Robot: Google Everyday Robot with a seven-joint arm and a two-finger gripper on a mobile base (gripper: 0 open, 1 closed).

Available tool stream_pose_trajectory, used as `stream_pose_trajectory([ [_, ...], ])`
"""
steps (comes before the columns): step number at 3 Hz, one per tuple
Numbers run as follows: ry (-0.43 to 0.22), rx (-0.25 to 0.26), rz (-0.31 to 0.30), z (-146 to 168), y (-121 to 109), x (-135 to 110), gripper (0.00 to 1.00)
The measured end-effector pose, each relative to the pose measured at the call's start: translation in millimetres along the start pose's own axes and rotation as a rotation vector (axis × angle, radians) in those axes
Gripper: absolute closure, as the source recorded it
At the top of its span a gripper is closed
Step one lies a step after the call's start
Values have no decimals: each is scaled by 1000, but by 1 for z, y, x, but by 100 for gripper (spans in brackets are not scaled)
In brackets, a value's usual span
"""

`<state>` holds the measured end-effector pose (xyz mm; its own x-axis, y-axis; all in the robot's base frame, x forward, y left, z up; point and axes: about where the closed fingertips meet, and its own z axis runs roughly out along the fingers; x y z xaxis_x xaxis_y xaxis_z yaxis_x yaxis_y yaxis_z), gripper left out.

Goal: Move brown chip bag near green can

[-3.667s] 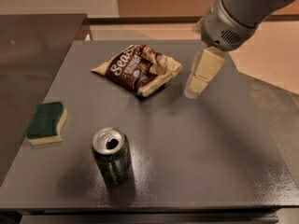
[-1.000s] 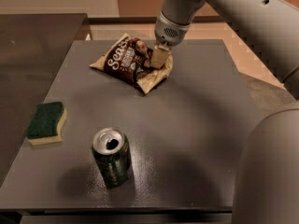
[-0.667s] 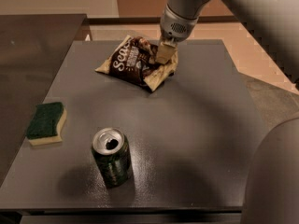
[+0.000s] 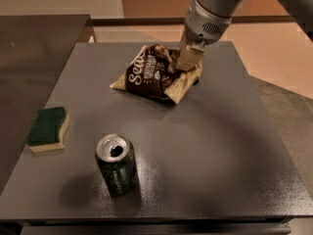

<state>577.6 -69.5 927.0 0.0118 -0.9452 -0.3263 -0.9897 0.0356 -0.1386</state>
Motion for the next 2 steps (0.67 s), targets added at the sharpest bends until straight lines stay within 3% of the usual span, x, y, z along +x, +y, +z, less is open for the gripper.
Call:
stream_pose_trajectory([
  [2, 2, -65, -43, -10, 74, 10, 100],
])
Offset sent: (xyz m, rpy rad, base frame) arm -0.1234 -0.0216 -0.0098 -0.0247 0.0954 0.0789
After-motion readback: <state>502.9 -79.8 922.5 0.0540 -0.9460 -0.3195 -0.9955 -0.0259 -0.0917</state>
